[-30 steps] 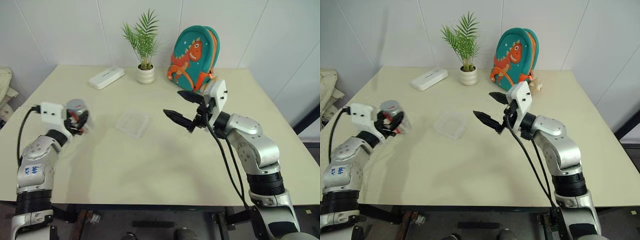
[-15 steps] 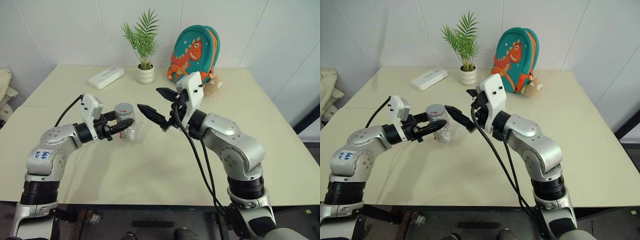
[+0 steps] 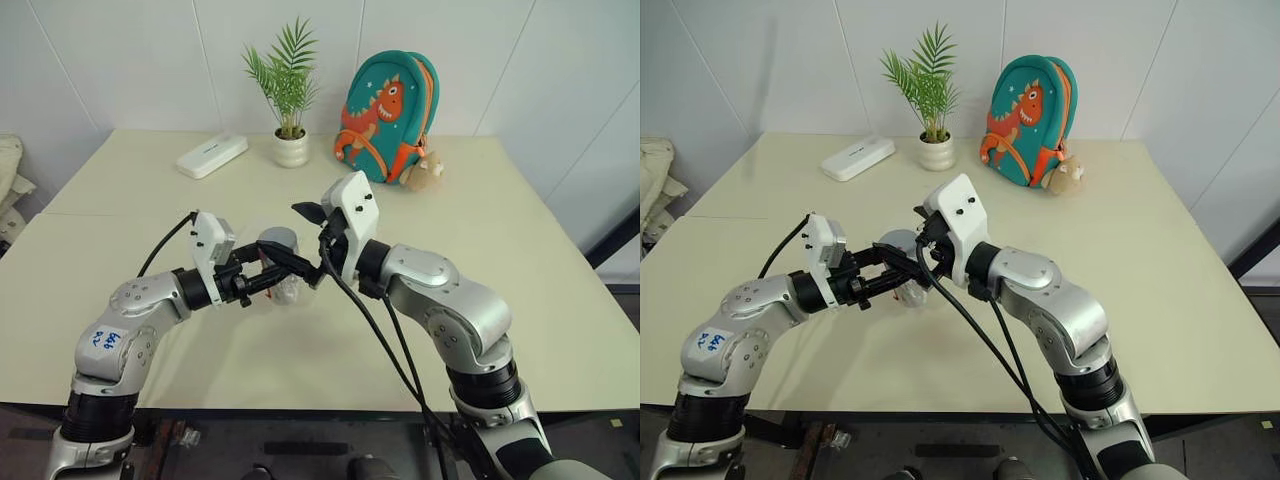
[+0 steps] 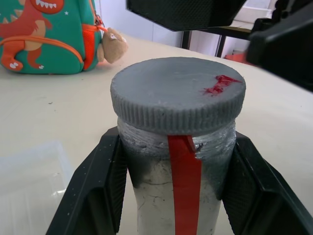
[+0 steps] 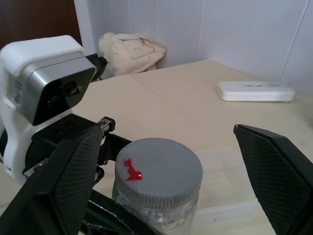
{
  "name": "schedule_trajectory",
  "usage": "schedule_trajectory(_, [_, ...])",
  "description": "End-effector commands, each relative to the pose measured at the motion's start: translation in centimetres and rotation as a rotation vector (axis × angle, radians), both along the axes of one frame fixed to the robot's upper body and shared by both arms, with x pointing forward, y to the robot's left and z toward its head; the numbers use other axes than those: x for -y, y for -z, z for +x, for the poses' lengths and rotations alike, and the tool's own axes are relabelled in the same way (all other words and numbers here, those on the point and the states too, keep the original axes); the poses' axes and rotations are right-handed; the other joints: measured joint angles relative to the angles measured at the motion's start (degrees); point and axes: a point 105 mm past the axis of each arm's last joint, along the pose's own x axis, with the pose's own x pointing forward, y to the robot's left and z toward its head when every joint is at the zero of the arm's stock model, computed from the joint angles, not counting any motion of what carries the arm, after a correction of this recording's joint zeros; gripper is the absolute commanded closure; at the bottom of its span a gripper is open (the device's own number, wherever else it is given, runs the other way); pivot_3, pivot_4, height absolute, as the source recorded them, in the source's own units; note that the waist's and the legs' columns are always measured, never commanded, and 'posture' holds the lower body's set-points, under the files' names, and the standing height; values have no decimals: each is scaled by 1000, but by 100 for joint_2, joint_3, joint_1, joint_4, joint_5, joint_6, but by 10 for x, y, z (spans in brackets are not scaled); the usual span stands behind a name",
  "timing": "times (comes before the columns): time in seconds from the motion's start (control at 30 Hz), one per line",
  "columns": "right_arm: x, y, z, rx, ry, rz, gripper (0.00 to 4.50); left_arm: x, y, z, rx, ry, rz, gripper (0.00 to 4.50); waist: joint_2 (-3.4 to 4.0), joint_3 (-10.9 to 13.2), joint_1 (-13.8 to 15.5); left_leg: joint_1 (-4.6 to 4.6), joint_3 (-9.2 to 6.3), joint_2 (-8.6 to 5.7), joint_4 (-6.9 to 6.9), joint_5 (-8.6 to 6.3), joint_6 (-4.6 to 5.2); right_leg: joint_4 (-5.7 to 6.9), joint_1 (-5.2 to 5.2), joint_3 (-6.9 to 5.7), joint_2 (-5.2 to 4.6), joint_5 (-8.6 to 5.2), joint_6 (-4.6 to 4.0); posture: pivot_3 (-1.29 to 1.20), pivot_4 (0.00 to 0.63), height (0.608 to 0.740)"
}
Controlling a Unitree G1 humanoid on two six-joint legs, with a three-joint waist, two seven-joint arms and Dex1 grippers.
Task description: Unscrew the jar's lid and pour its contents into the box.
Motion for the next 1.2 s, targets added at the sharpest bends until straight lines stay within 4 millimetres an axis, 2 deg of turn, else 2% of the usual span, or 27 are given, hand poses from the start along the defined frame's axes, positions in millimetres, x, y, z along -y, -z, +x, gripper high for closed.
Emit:
schedule_trajectory(0.03, [-5, -5, -12, 46, -44, 1, 0, 4, -13, -10, 87, 25, -4, 2292, 0, 0, 4, 0, 0, 0, 1, 0, 0, 1, 0, 0, 0, 0, 0, 0, 150, 740])
schedule_trajectory(0.47, [-7, -1, -7, 8, -27, 7, 0, 7, -17, -12, 146, 46, 0, 2292, 0, 0, 4, 0, 0, -1, 2, 0, 0, -4, 2, -1, 0, 0, 0, 0, 150, 740])
schedule_trajectory(0.57, [-7, -1, -8, 0, -31, 12, 574, 7, -18, -12, 150, 46, 0, 2292, 0, 0, 4, 0, 0, -1, 2, 0, 0, -4, 2, 0, 0, 0, 0, 0, 150, 740])
schedule_trajectory(0.7, [-7, -7, -11, 10, -47, 43, 1841, 6, -16, -11, 145, 46, 1, 2292, 0, 0, 4, 0, 0, -1, 2, 0, 0, -4, 2, -1, 0, 0, 0, 0, 150, 740])
schedule_trajectory(0.97, [-8, -19, -19, 55, -111, 90, 1838, 4, -11, -10, 115, 59, 1, 2292, 0, 0, 4, 0, 0, -1, 1, 0, 0, -5, 2, -1, 0, 0, 0, 0, 150, 740])
schedule_trajectory(1.2, [-16, -21, -43, 78, -323, 63, 1838, 3, -6, -7, 83, 152, 35, 2292, 0, 0, 4, 0, 0, -1, 0, 0, 0, -8, 2, -2, 1, 0, 0, 0, 150, 740])
